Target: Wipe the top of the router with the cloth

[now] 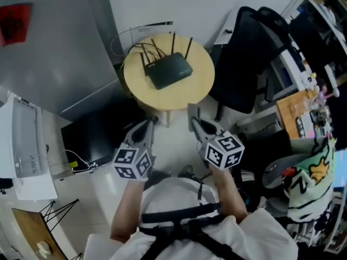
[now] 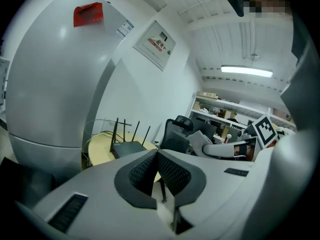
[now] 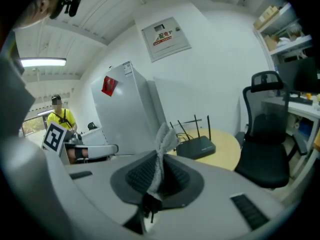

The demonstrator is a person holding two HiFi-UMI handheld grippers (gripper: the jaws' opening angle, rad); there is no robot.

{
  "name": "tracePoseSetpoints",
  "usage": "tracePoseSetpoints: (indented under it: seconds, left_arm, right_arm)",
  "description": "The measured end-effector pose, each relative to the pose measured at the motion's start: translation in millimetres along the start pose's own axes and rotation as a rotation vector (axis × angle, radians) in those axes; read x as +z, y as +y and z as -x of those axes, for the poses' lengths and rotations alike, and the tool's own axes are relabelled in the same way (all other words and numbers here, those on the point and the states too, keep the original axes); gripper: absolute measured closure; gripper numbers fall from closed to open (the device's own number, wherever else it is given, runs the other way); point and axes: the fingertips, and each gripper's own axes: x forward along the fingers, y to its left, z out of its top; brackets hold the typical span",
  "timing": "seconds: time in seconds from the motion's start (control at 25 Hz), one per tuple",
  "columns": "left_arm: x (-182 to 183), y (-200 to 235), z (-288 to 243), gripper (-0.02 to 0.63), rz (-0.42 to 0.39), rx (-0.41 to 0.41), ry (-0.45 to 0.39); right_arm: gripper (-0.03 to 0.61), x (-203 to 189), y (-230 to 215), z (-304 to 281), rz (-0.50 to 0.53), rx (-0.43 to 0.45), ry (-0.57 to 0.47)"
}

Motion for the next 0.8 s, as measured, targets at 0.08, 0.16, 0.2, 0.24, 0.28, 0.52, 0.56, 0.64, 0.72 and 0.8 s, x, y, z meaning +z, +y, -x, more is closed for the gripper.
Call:
tracePoseSetpoints:
  seconds: [0.08, 0.16, 0.2, 0.24, 0.28, 0.52, 0.56, 0.64, 0.72, 0.8]
  left_arm:
    - [-7.5, -24.7, -8.8, 0.624, 0.0, -0.003, 0.011]
    - [-15.5, -46.6, -14.5, 0.624, -0.003, 0.001, 0.018]
    - [-19.4, -56.3, -16.0, 0.624, -0.003, 0.004, 0.02]
    - [-22.9, -64.7, -16.9, 0.624, -0.004, 0.008, 0.022]
    - [-25.4, -71.5, -17.5, 0.624, -0.005, 0.012, 0.022]
    - [-24.4, -86.4, -22.7, 0.624, -0.029, 0.014, 0.027]
    - [-22.0, -85.8, -23.2, 0.624, -0.034, 0.012, 0.026]
    - [-16.2, -83.7, -22.6, 0.624, -0.042, 0.009, 0.021]
    - [-11.5, -80.9, -21.4, 0.624, -0.048, 0.006, 0.018]
    - [-7.5, -78.4, -20.4, 0.624, -0.051, 0.002, 0.018]
  right_arm:
    - [0.545, -9.7, -14.5, 15.4, 0.0, -0.011, 0.01]
    - [0.545, -17.4, -29.0, 28.6, -0.015, -0.009, 0.015]
    - [0.545, -19.4, -34.6, 34.6, -0.018, -0.004, 0.016]
    - [0.545, -19.9, -38.6, 39.8, -0.018, 0.004, 0.015]
    - [0.545, -18.7, -41.3, 43.7, -0.017, 0.014, 0.011]
    - [0.545, -5.2, -46.7, 54.2, -0.008, 0.027, -0.021]
    - [0.545, -3.7, -47.6, 54.6, -0.008, 0.022, -0.025]
    - [0.545, -0.7, -48.1, 54.1, -0.005, 0.014, -0.031]
    - [0.545, 2.7, -47.1, 52.3, -0.004, 0.008, -0.037]
    - [0.545, 6.4, -45.4, 50.0, -0.003, 0.004, -0.042]
